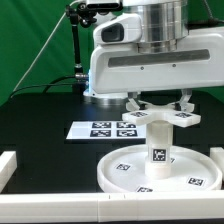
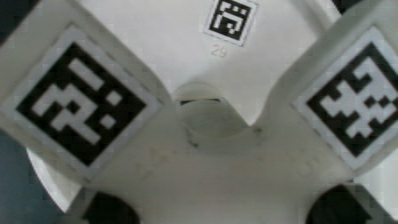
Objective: Assemble round table
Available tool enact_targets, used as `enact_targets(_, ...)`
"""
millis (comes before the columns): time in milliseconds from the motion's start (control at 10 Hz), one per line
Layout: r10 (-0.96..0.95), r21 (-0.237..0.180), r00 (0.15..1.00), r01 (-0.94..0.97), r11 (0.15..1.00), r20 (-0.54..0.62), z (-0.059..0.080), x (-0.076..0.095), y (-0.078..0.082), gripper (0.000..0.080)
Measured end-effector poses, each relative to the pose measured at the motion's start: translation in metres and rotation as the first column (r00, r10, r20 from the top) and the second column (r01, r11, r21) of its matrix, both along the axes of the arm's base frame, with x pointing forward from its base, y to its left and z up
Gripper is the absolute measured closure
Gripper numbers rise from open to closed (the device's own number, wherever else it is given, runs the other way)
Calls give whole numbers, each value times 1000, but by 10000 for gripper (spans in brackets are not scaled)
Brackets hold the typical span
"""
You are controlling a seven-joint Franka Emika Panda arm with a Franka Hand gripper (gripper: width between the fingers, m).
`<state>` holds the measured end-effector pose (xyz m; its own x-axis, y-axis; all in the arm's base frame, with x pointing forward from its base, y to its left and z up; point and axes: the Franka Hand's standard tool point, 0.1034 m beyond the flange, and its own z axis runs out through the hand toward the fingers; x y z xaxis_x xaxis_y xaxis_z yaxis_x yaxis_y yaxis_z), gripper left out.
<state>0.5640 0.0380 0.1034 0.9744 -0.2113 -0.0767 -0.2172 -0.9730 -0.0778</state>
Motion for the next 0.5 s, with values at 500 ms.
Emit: enact_targets(500, -344, -6, 939, 344, 939, -7, 1, 0, 0, 350)
